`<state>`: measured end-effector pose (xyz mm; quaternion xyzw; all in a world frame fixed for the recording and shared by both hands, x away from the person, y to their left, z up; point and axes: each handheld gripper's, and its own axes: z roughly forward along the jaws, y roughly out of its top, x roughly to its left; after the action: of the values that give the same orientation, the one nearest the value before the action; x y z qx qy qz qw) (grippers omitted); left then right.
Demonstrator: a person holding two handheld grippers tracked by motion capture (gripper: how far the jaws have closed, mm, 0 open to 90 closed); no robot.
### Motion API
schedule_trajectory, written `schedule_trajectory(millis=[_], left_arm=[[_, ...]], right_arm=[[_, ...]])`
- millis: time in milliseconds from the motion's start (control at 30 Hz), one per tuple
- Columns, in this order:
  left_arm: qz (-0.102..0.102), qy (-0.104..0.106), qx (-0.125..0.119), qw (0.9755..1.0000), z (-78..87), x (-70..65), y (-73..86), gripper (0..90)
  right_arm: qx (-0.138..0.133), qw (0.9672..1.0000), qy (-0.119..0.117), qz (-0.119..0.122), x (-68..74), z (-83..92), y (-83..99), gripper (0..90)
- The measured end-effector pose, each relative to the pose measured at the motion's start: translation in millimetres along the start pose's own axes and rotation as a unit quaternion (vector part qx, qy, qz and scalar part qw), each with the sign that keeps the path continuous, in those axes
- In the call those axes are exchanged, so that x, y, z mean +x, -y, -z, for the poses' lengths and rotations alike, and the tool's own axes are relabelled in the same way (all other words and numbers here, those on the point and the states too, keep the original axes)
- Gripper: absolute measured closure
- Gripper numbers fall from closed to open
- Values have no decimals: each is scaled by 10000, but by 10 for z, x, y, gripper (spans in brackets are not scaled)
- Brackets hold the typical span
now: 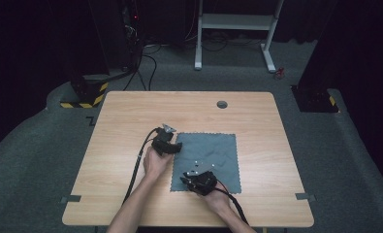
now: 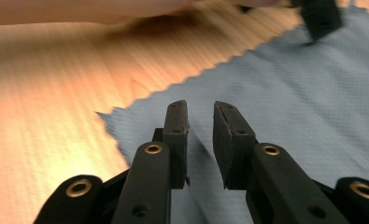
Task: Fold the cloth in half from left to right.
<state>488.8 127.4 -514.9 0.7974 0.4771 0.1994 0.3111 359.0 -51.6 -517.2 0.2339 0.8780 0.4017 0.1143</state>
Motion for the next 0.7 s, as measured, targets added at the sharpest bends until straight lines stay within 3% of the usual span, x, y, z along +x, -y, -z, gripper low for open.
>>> schedule_trajectory(millis=[233, 400, 533, 700], left_arm=[[217, -40, 33, 9998, -82, 45, -87, 432], [216, 9, 4, 9998, -92, 78, -86, 426], [233, -37, -52, 9997, -113, 95, -100, 450], [252, -89, 68, 9996, -158, 105, -179, 461]], right_arm=[[83, 9994, -169, 275, 192, -80, -52, 701], [53, 9985, -355, 402, 274, -132, -78, 669], [161, 9980, -358, 489, 353, -170, -62, 644], [158, 9981, -322, 504, 372, -155, -48, 670]])
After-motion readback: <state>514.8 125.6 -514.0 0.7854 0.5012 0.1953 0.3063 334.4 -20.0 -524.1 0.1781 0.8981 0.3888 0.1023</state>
